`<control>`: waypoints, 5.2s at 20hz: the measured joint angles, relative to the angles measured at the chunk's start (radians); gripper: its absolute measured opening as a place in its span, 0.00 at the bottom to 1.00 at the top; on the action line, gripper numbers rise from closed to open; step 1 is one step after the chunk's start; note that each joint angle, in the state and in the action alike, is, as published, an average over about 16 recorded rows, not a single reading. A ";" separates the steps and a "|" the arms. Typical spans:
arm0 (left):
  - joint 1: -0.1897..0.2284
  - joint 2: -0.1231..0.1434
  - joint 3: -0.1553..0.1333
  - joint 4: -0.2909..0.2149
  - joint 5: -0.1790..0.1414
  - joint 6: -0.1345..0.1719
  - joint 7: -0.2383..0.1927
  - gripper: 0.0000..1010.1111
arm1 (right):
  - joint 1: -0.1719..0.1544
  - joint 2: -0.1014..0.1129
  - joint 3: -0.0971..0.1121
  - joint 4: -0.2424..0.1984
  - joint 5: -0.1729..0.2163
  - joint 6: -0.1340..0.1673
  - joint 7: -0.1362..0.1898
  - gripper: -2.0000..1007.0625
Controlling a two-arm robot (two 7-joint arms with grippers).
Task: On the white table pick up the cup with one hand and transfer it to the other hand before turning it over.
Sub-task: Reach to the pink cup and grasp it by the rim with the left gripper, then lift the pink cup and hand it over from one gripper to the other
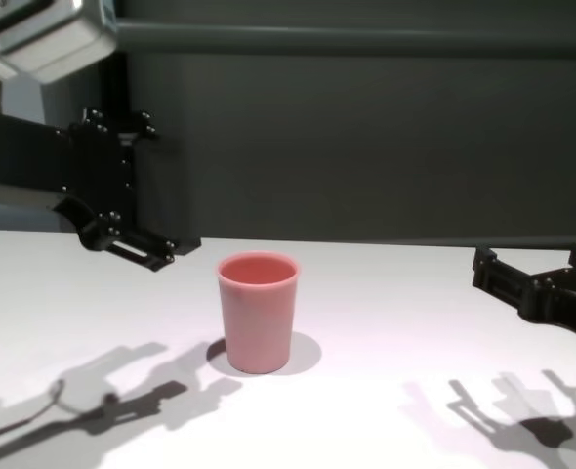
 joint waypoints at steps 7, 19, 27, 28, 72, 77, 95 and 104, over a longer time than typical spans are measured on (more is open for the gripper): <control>-0.114 0.021 0.112 0.016 0.089 -0.002 -0.099 0.99 | 0.000 0.000 0.000 0.000 0.000 0.000 0.000 0.99; -0.291 -0.002 0.305 0.078 0.269 -0.041 -0.221 0.99 | 0.000 0.000 0.000 0.000 0.000 0.000 0.000 0.99; -0.366 -0.035 0.399 0.137 0.347 -0.080 -0.265 0.99 | 0.000 0.000 0.000 0.000 0.000 0.000 0.000 0.99; -0.374 -0.039 0.408 0.145 0.354 -0.085 -0.270 0.99 | 0.000 0.000 0.000 0.000 0.000 0.000 0.000 0.99; -0.533 -0.121 0.586 0.302 0.355 -0.159 -0.369 0.76 | 0.000 0.000 0.000 0.000 0.000 0.000 0.000 0.99; -0.534 -0.117 0.589 0.306 0.330 -0.166 -0.367 0.59 | 0.000 0.000 0.000 0.000 0.000 0.000 0.000 0.99; -0.538 -0.101 0.610 0.316 0.270 -0.174 -0.361 0.08 | 0.000 0.000 0.000 0.000 0.000 0.000 0.000 0.99; -0.533 -0.078 0.606 0.305 0.225 -0.171 -0.349 0.04 | 0.000 0.000 0.000 0.000 0.000 0.000 0.000 0.99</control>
